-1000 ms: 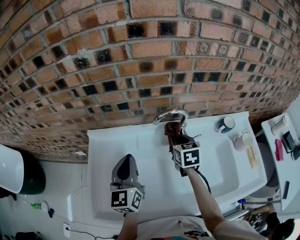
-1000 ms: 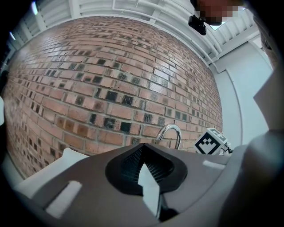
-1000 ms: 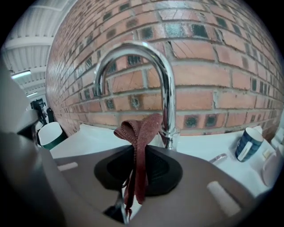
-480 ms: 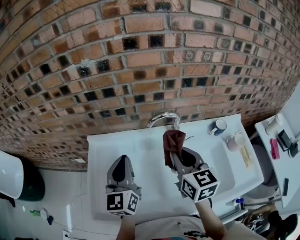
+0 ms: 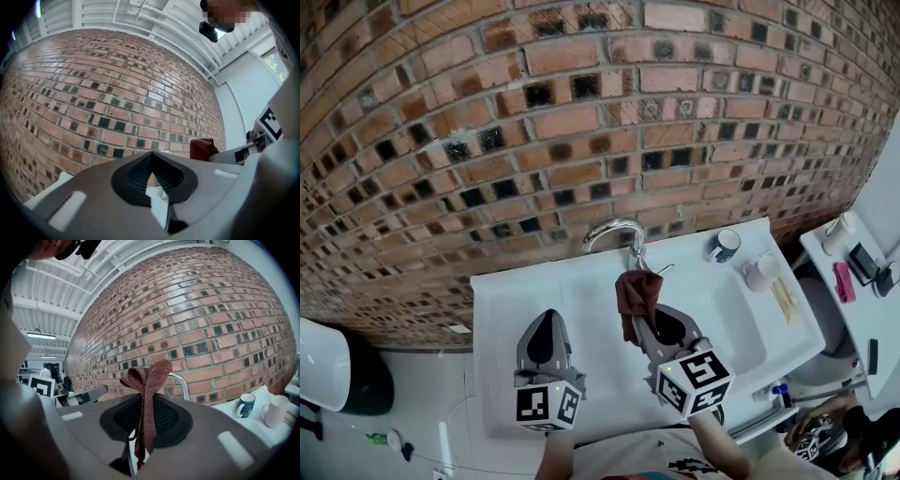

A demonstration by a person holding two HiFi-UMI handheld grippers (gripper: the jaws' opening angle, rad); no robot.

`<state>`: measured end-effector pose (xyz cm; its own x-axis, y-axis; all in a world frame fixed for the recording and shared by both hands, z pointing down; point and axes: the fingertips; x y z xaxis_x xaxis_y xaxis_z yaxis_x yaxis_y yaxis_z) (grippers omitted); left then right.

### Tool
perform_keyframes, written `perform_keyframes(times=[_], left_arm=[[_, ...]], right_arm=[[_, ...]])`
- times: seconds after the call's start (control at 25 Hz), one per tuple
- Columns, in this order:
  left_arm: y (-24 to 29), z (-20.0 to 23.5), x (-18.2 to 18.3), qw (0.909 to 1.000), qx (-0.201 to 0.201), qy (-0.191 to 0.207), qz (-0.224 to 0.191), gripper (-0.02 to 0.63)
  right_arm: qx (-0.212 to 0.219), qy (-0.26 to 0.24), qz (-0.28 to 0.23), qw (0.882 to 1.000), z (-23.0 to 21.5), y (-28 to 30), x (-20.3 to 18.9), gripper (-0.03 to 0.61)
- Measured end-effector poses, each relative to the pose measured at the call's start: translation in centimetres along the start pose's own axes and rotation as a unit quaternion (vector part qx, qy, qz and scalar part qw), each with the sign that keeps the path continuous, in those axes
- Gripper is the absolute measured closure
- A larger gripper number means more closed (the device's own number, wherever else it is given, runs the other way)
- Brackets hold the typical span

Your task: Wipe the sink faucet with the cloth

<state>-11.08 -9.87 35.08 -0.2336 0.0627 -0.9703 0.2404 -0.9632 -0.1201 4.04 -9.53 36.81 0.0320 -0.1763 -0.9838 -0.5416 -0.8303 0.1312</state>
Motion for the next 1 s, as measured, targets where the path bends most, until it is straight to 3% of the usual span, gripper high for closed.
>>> perform_keyframes(times=[1.0], left_arm=[[-0.36, -0.46, 0.56, 1.0000, -0.003, 0.000, -0.009, 0.611]], right_arm=[[0.003, 0.014, -0.011, 1.000, 0.02, -0.39, 0.38, 0.534]])
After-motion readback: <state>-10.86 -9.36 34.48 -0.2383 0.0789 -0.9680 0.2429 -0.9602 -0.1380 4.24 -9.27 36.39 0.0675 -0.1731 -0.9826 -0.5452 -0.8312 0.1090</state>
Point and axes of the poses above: the fingertips, and each gripper's own axes: y forward along the fingers, z to its left, x out of its top, and after that the axes turned 3 degrees about -y, right-handed
